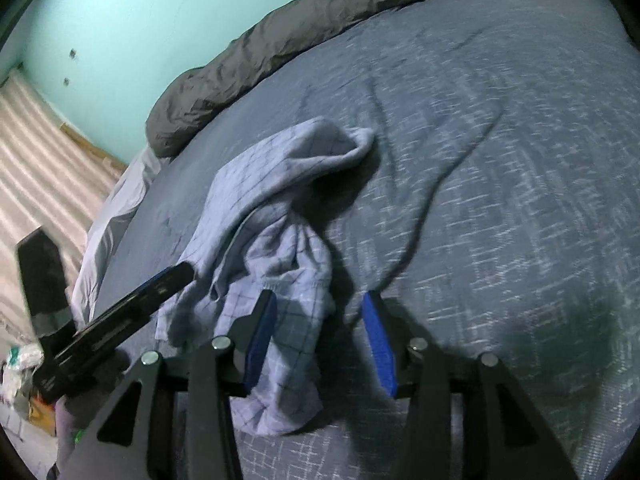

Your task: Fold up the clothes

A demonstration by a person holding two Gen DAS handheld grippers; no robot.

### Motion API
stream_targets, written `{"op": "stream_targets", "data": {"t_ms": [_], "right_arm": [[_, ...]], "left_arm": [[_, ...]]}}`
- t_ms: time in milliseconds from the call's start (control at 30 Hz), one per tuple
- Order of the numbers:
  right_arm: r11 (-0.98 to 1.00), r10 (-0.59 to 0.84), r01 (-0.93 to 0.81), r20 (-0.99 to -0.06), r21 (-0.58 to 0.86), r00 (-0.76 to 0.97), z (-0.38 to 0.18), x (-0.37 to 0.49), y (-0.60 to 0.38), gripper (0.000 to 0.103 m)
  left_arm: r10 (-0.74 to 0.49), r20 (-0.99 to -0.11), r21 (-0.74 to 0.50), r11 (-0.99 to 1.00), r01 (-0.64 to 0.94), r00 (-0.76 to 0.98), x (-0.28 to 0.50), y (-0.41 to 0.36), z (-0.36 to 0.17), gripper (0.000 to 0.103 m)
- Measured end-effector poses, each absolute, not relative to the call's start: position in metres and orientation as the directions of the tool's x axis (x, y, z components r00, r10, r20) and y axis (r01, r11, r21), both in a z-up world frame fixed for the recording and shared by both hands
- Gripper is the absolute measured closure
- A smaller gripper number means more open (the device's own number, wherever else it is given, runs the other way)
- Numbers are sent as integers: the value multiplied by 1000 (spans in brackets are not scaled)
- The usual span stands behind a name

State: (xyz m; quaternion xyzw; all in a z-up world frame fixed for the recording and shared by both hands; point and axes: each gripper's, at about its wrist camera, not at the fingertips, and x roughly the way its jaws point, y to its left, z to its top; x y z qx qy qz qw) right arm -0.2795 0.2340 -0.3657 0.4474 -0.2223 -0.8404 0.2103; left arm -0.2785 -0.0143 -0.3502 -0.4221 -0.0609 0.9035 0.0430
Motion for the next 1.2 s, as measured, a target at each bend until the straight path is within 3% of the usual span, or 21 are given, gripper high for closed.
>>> {"op": "stream_targets", "data": {"t_ms": [67, 100, 167, 267, 633, 700, 767, 867, 1033, 1100, 1200], "right_arm": [[-804, -572, 180, -653, 567, -496, -366, -280, 229, 72], [-799, -581, 193, -651, 569, -488, -366, -281, 227, 86], [-795, -589, 204, -644, 572, -488, -364, -280, 225, 92], [-788, -595, 215, -627, 576, -503, -358, -278, 226, 98], [-804, -537, 155, -587, 574, -605, -337, -273, 261, 100], [-799, -543, 149, -594, 582, -594, -341, -274, 262, 100], [-794, -553, 146, -602, 590, -575, -346, -276, 260, 100], [-790, -563, 145, -611, 596, -556, -352, -279, 259, 100], [-794, -556, 130, -623, 594, -551, -353, -286, 258, 100], [-793, -556, 127, -624, 596, -549, -354, -286, 260, 100], [-792, -560, 132, -622, 596, -547, -354, -283, 260, 100]], "left_arm": [[149, -770, -169, -985, -27, -620, -282, -19, -356, 87], [155, -774, -173, -984, -31, -614, -283, -21, -358, 91], [164, -778, -177, -983, -39, -607, -282, -23, -359, 103], [166, -765, -181, -983, -41, -622, -277, -26, -355, 103], [139, -731, -158, -987, -32, -668, -264, -25, -334, 102], [155, -735, -133, -988, -84, -661, -269, -7, -337, 98], [167, -738, -110, -986, -127, -654, -272, 9, -340, 81], [181, -749, -101, -982, -160, -637, -276, 23, -346, 73], [161, -776, -86, -985, -150, -610, -284, 24, -357, 75], [152, -781, -93, -987, -128, -606, -287, 17, -360, 97], [148, -760, -114, -989, -94, -633, -285, 3, -350, 101]]}}
